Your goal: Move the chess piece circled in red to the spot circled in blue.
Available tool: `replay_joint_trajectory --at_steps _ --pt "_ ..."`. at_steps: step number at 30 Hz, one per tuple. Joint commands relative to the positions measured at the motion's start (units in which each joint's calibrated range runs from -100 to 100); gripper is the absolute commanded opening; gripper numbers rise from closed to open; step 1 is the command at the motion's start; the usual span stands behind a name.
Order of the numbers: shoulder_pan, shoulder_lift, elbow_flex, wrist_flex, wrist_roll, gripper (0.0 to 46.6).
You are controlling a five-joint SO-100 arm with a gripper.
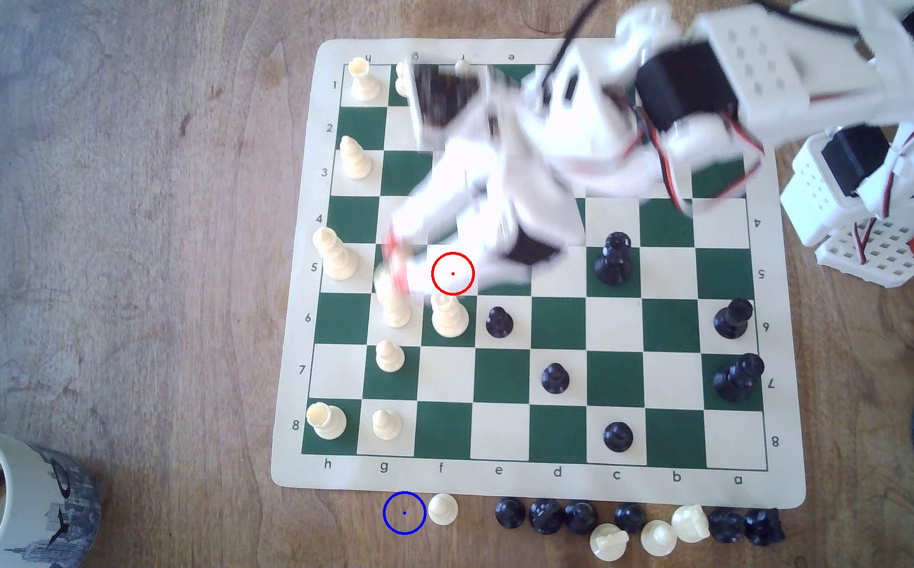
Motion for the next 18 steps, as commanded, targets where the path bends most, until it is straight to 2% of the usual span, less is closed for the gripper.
replay_joint_trajectory --at_steps 1,7,18 --pt "-5.7 5.7 -9.6 -0.3 0.2 0.2" --pt "-7.4 22.9 -26.0 -0.4 0.4 0.3" --pt "-9.1 38.3 -36.1 -0.5 0.7 1.3"
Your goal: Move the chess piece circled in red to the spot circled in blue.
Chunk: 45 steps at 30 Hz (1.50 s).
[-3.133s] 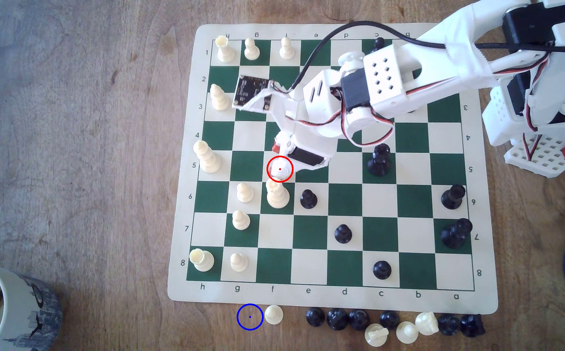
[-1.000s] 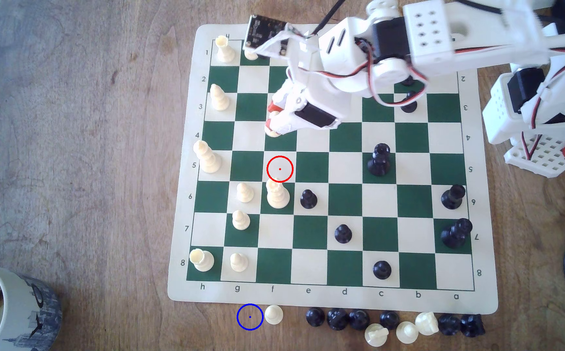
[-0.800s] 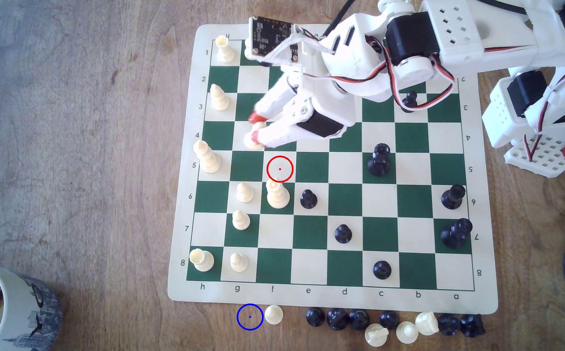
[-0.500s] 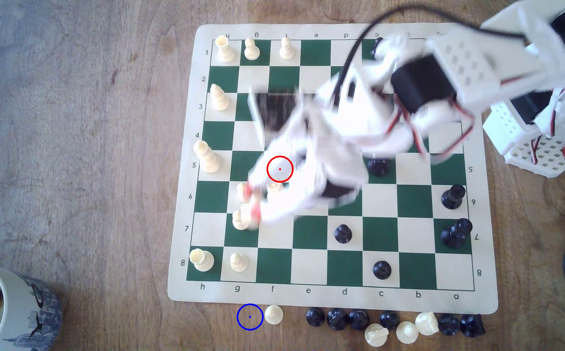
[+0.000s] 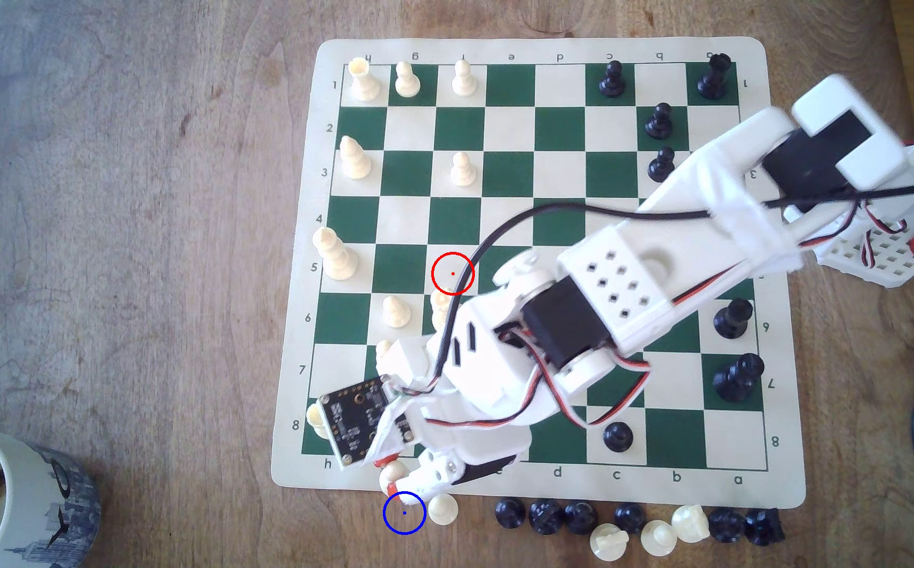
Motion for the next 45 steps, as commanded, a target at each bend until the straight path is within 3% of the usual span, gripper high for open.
replay_joint_trajectory --at_steps 1,16,35,45 --pt "-0.2 1.2 -8.0 -0.5 0.4 1.3" --pt "-0.3 13.9 -18.9 -0.6 1.2 1.3" --pt "-1.2 17.0 -19.7 -0.6 1.3 1.5" --pt "-0.6 14.3 -19.3 -0.5 0.8 18.9"
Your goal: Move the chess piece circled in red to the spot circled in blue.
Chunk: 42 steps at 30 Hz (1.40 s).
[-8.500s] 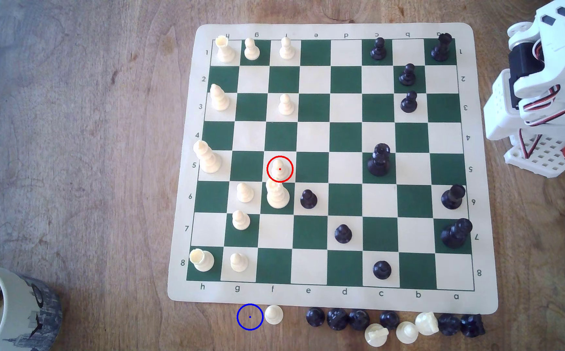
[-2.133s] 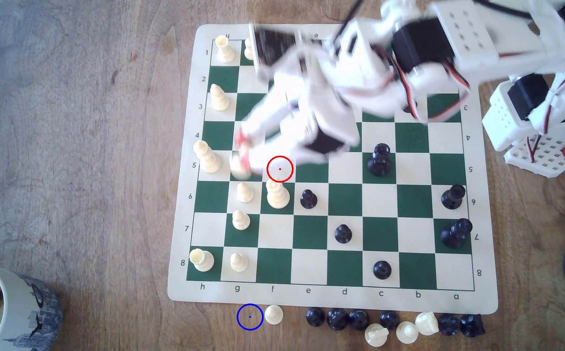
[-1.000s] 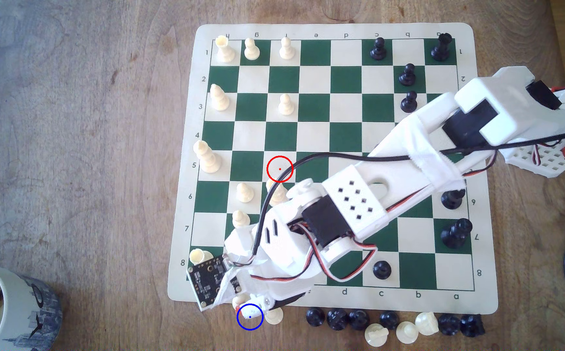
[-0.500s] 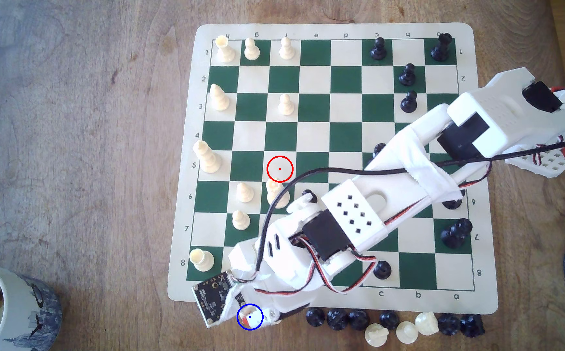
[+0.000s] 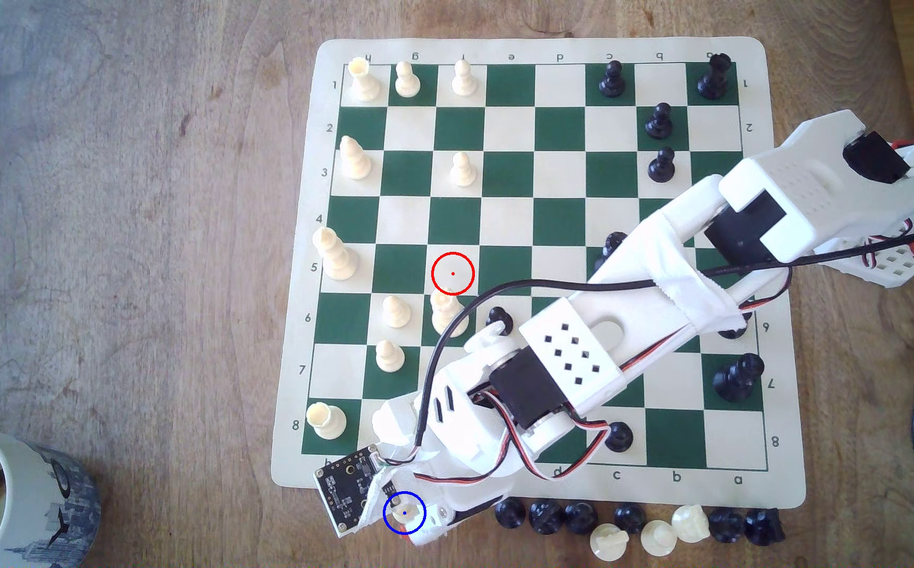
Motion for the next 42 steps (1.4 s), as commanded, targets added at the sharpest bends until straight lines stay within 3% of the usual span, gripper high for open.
replay_joint_trajectory --at_steps 1,8,18,27,31,38,42 --pt "1.0 -6.0 -3.5 -0.5 -0.3 19.6" --pt "2.4 -17.1 5.4 0.3 -0.6 21.9" --pt "3.0 -39.9 33.7 -4.1 -1.2 23.0" --pt "8.9 -59.3 71.2 -32.7 -1.4 22.7" --pt "12.0 -65.2 86.4 -47.5 -3.0 22.7" --pt "20.6 -72.7 105.8 -83.4 2.1 22.7" --pt "28.3 -81.6 115.9 -89.1 1.0 22.7"
